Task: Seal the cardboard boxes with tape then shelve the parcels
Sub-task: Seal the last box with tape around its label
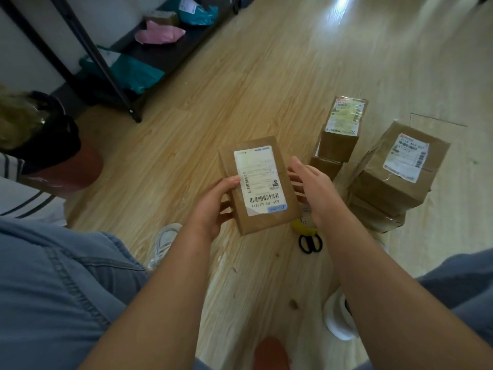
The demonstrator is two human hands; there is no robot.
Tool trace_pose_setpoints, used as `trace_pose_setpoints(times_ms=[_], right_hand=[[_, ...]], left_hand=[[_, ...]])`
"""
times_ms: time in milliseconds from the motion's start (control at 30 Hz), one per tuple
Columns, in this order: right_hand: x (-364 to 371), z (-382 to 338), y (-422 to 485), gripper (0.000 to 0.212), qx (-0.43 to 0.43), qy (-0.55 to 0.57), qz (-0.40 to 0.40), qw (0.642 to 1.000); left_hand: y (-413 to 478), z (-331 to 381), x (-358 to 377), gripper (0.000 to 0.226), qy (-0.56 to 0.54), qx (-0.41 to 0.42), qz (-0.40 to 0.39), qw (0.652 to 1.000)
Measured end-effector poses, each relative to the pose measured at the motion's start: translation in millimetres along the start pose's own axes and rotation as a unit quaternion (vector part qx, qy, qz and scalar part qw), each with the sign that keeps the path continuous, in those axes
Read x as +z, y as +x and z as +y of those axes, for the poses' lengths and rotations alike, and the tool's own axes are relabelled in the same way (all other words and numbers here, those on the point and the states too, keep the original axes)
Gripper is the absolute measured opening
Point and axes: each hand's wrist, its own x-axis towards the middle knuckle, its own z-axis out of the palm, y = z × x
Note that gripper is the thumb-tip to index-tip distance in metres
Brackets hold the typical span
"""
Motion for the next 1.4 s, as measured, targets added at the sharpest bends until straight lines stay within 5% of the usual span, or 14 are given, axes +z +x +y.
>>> trace_pose_setpoints(times_ms=[167, 333, 433, 667, 767, 867, 1100, 1400], right_hand=[[-7, 12, 1, 0.062, 0.024, -0.069, -0.045, 0.996], [1, 25, -3, 0.099, 0.102, -0.120, -0.074, 0.985], [12, 32, -3, 0.110, 0.129, -0.097, -0.120, 0.980], [11, 41, 4, 0.069, 0.101, 0.042, -0.116, 0.987], [-1, 44, 7, 0.057, 0.096, 0.089, -0.117, 0.985], [-9, 47, 10, 0.064, 0.090, 0.103, -0.127, 0.982], [-23, 39, 12, 0.086, 0.049, 0.080, -0.183, 0.979], [-31, 34, 12, 0.078, 0.033, 0.069, -0.165, 0.983]], left_hand=[[0, -1, 3, 0.027, -0.064, 0.006, 0.066, 0.996], [4, -5, 5, 0.063, -0.094, 0.011, 0.124, 0.988], [4, -7, 13, 0.049, -0.105, 0.000, 0.117, 0.988], [-2, -3, 21, 0.037, -0.104, -0.042, 0.071, 0.991], [6, 6, 1, 0.066, -0.094, -0.049, 0.116, 0.988], [8, 11, -16, 0.074, -0.047, -0.049, 0.106, 0.992], [5, 6, -22, 0.027, 0.045, -0.048, 0.008, 0.998], [7, 4, -25, 0.069, 0.115, -0.014, -0.092, 0.989]])
